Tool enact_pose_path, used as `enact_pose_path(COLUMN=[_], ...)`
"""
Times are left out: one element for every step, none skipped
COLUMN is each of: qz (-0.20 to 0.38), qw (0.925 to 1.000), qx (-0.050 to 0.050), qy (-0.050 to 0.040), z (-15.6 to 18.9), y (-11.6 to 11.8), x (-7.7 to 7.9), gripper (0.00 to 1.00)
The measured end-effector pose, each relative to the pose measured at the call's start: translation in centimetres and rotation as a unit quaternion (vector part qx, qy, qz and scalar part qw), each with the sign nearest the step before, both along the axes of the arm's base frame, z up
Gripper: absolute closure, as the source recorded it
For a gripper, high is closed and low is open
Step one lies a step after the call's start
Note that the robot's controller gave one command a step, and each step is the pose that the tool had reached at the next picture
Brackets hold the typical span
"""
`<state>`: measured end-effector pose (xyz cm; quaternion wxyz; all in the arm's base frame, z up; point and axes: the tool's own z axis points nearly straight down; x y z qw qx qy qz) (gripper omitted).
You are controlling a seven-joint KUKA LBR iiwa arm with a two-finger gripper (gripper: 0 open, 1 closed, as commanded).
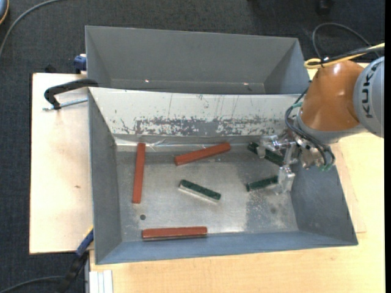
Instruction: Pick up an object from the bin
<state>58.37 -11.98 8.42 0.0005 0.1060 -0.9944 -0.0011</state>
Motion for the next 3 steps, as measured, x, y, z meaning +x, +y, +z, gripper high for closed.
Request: enact_pose_path(qz=[0.176, 0.177, 0.198], qw=[0.9843, 0.9843, 0.9802], qx=[0.000, -0.001, -0.003], qy=[-0.0006, -0.0017, -0.0085], z=[-1.4, -1.3, 16.3], y=[2.8, 2.7, 3.0], x=[-3.3, -3.2, -2.1], gripper=[0.00, 1.00, 1.00])
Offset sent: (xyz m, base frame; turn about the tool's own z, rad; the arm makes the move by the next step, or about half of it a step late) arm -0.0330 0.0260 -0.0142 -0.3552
